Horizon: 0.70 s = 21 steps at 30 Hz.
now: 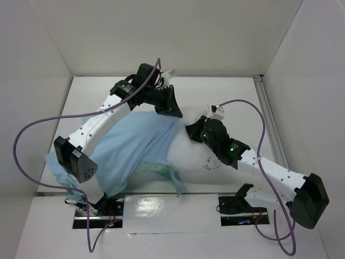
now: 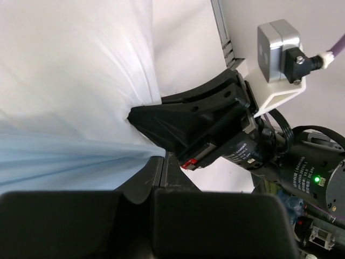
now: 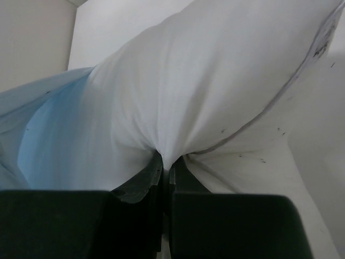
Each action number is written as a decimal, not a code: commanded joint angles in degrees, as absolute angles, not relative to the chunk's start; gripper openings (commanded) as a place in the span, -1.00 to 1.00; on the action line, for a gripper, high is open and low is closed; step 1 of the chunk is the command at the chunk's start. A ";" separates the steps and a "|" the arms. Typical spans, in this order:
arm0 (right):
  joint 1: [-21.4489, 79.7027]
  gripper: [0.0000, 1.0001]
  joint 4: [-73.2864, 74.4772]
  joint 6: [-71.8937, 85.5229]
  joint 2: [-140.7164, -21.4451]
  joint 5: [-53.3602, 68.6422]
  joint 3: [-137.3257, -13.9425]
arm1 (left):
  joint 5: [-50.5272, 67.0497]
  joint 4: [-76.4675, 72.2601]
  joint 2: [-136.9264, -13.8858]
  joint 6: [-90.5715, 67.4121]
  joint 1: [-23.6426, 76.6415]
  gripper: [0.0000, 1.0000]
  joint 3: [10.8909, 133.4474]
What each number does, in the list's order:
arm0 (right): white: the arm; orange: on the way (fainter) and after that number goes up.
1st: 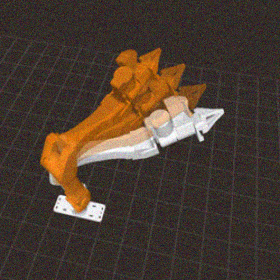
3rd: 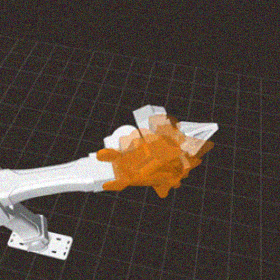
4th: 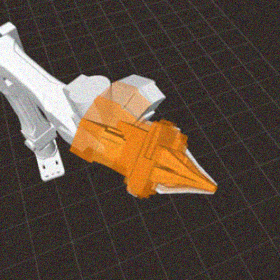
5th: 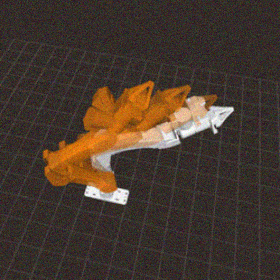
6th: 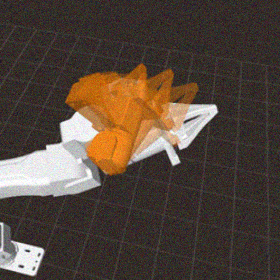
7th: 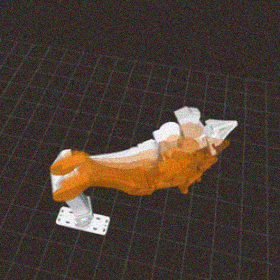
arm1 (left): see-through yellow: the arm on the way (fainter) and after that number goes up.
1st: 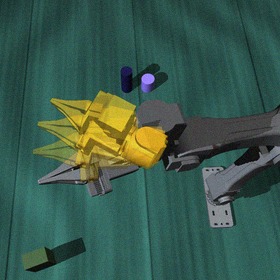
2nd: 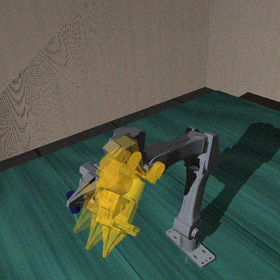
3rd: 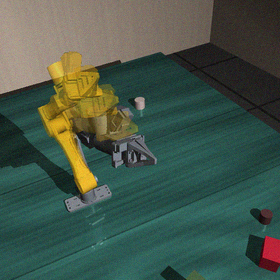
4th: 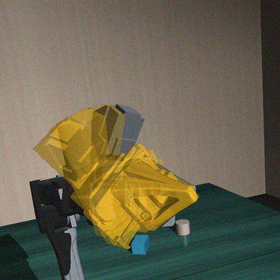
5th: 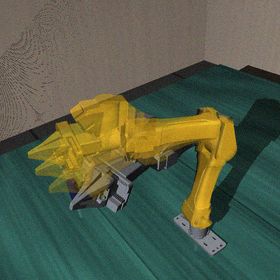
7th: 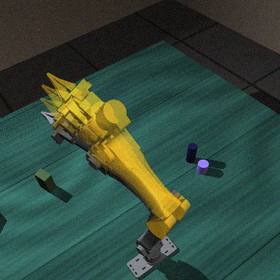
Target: Put the pillow into the pillowcase
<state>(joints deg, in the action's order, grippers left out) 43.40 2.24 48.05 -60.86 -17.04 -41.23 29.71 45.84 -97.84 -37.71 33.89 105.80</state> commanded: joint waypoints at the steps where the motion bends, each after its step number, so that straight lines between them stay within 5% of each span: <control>1: 46.67 -1.00 -5.10 52.20 -60.12 -10.72 -41.92 | 37.61 29.44 -96.50 -38.59 35.07 -1.00 108.81; 15: 46.67 -1.00 -0.18 51.94 -49.13 -22.06 -45.62 | 37.53 38.66 -110.82 -34.19 35.68 -1.00 131.73; 21: 46.67 -1.00 -2.45 50.10 -54.13 -15.84 -43.42 | 33.60 41.92 -109.71 -31.65 37.52 -1.00 123.42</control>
